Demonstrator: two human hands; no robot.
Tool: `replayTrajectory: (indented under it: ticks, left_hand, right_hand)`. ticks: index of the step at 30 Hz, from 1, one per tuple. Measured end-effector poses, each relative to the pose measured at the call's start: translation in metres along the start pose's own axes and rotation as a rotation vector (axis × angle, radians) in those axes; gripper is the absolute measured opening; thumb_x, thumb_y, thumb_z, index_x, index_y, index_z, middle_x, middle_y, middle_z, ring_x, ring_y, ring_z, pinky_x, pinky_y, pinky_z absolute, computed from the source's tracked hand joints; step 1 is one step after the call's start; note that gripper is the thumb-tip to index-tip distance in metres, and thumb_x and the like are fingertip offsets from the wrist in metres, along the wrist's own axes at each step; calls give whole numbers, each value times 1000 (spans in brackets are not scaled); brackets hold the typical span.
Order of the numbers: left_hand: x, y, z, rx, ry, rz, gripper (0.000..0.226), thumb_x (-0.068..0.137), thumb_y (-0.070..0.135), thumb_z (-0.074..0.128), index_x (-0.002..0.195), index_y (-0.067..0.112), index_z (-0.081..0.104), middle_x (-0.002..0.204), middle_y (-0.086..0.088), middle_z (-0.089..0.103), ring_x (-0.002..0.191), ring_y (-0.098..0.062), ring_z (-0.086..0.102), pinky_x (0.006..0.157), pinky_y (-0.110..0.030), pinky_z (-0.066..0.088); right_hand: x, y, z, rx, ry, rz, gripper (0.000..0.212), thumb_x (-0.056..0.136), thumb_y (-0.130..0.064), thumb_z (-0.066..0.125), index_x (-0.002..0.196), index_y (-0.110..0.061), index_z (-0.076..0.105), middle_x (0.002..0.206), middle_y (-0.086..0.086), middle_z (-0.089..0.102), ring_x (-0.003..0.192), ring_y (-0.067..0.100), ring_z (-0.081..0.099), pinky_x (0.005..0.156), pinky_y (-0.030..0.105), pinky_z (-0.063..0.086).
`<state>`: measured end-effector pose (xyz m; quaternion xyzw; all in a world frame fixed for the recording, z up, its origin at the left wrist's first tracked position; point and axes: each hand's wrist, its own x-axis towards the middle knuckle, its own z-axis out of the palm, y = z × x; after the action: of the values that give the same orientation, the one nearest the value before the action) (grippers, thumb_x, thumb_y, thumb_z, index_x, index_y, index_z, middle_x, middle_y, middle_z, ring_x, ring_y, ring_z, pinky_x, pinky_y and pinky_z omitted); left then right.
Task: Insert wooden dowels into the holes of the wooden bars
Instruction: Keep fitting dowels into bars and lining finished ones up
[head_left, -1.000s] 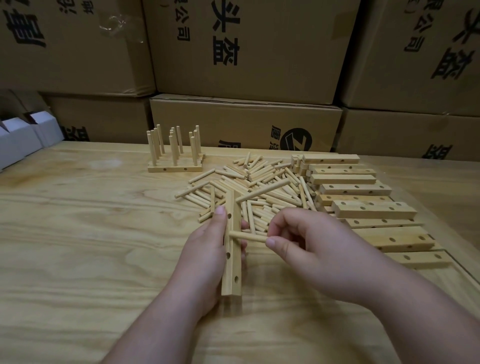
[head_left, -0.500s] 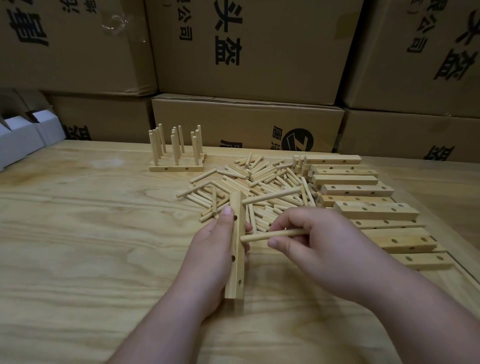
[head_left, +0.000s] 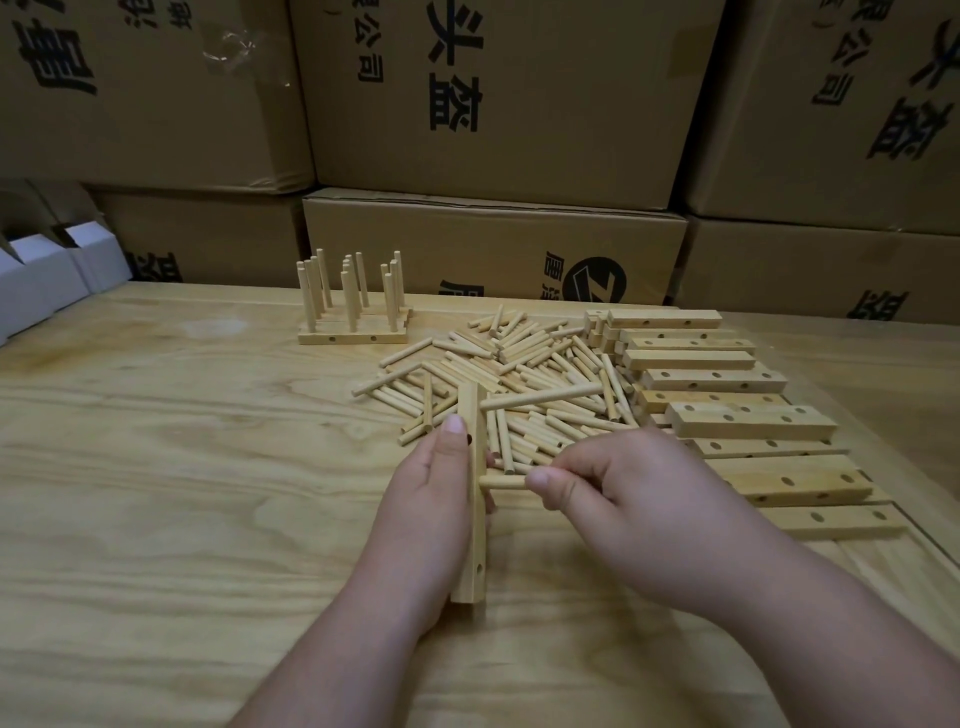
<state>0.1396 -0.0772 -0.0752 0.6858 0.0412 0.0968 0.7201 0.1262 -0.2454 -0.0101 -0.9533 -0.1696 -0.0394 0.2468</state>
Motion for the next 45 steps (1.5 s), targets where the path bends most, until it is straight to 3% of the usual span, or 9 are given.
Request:
replayTrajectory:
  ticks: [5, 10, 15, 21, 28, 33, 38, 42, 45]
  left_hand:
    - [-1, -1, 1, 46, -14, 32, 39, 102, 55, 37, 84, 40, 67, 76, 14, 71, 63, 1, 63, 55, -17, 48]
    - [0, -2, 1, 43, 6, 3, 43, 100, 58, 37, 86, 34, 69, 79, 8, 74, 71, -3, 69, 59, -16, 49]
    - [1, -4, 1, 56, 20, -59, 48, 101, 58, 33, 82, 30, 68, 66, 7, 69, 53, -3, 62, 50, -19, 45]
    - [2, -5, 0, 15, 35, -91, 53, 102, 60, 31, 75, 37, 70, 60, 6, 66, 50, -9, 59, 55, -29, 46]
    - [0, -7, 2, 77, 21, -21, 51, 103, 55, 32, 78, 28, 67, 60, 8, 67, 51, -4, 60, 54, -25, 47]
    - [-2, -7, 4, 141, 61, 44, 49, 102, 53, 31, 80, 23, 64, 66, 12, 69, 55, -1, 64, 55, -18, 48]
    - [-3, -5, 5, 201, 66, 84, 47, 102, 50, 30, 80, 22, 62, 73, 12, 70, 58, 0, 64, 51, -10, 43]
    - [-4, -3, 3, 231, -20, 47, 51, 101, 53, 30, 82, 19, 63, 67, 1, 67, 55, -2, 62, 59, -27, 47]
    - [-4, -3, 3, 236, 6, 39, 50, 101, 53, 30, 81, 21, 63, 67, 4, 68, 54, -1, 62, 55, -20, 46]
  right_hand:
    - [0, 1, 1, 35, -45, 66, 45, 95, -59, 49, 78, -21, 68, 64, -5, 63, 61, 11, 58, 55, 35, 48]
    - [1, -2, 8, 120, -12, 13, 25, 86, -59, 64, 90, -35, 68, 78, -13, 69, 72, 3, 64, 72, 37, 58]
    - [1, -2, 9, 133, 12, -18, 15, 90, -53, 65, 79, -42, 68, 81, -15, 72, 75, 4, 67, 71, 37, 59]
    - [2, -3, 16, 322, -13, 66, 20, 90, -46, 69, 71, -44, 74, 78, -24, 72, 76, -5, 65, 63, 15, 50]
    - [1, -6, 13, 470, -72, 213, 14, 89, -48, 70, 80, -41, 78, 82, -20, 75, 80, -8, 65, 73, 19, 51]
    - [-2, -12, 9, 264, -50, 164, 24, 90, -53, 65, 79, -34, 76, 74, 1, 73, 69, 15, 66, 66, 36, 54]
    - [-3, -19, 6, 110, -23, 104, 28, 91, -52, 64, 75, -31, 73, 57, -6, 67, 53, 10, 60, 50, 26, 48]
    - [0, -12, 2, 207, -88, 138, 21, 91, -51, 66, 80, -36, 76, 80, 4, 76, 78, 21, 71, 74, 43, 59]
    - [0, -11, 5, 248, -85, 147, 20, 90, -51, 67, 79, -38, 77, 79, -1, 76, 76, 15, 71, 76, 41, 59]
